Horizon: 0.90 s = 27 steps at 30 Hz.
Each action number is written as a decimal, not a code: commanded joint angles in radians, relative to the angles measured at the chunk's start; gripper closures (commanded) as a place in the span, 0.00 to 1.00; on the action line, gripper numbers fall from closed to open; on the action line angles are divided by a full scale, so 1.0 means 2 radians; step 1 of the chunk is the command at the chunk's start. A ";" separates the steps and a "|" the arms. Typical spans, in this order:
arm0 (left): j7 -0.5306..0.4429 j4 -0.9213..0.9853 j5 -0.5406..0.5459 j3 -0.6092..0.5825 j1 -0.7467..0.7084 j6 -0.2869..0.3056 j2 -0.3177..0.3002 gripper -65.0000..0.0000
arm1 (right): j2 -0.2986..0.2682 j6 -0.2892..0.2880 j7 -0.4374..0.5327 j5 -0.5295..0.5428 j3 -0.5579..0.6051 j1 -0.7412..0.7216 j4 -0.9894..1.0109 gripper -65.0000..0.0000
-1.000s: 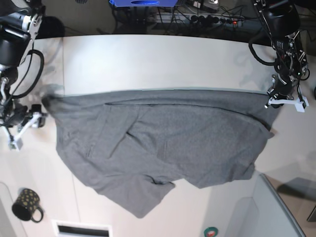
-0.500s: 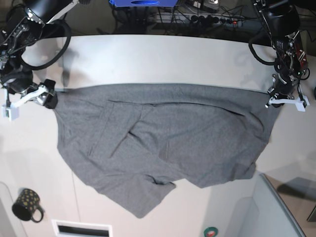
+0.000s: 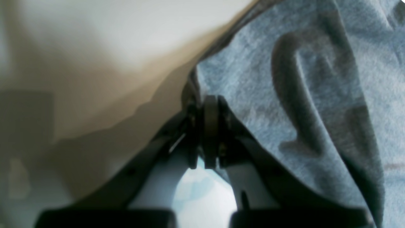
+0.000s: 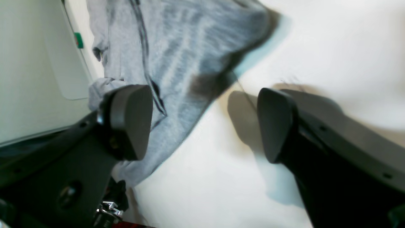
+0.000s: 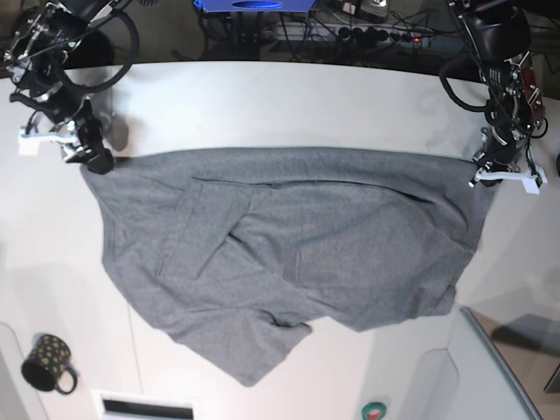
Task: Layout the t-shirt on the table in an organized manner, then fold the t-shirt properly
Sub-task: 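Regrasp the shirt corner with the right gripper and pull it taut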
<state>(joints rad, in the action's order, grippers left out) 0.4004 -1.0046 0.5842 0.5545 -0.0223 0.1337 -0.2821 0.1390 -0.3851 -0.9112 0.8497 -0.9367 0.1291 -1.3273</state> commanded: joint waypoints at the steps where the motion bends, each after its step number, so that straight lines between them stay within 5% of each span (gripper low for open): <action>1: -0.010 -0.008 0.002 0.002 0.004 0.002 -0.012 1.00 | -0.002 -0.006 0.003 0.012 0.009 -0.005 -0.006 0.25; 18: -0.010 -0.009 0.002 0.002 0.004 0.002 -0.012 1.00 | -0.004 -0.002 0.039 0.007 0.017 -0.030 0.072 0.25; 27: -0.010 -0.010 0.002 0.002 -0.002 0.002 -0.012 1.00 | -0.029 -0.002 0.059 0.007 0.016 -0.053 0.107 0.25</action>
<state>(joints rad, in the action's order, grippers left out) 0.4007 -1.0054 0.5831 0.5549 -0.0349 0.1337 -0.2855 0.0902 -0.3973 -0.8062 0.8883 -0.9035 0.0242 -1.1057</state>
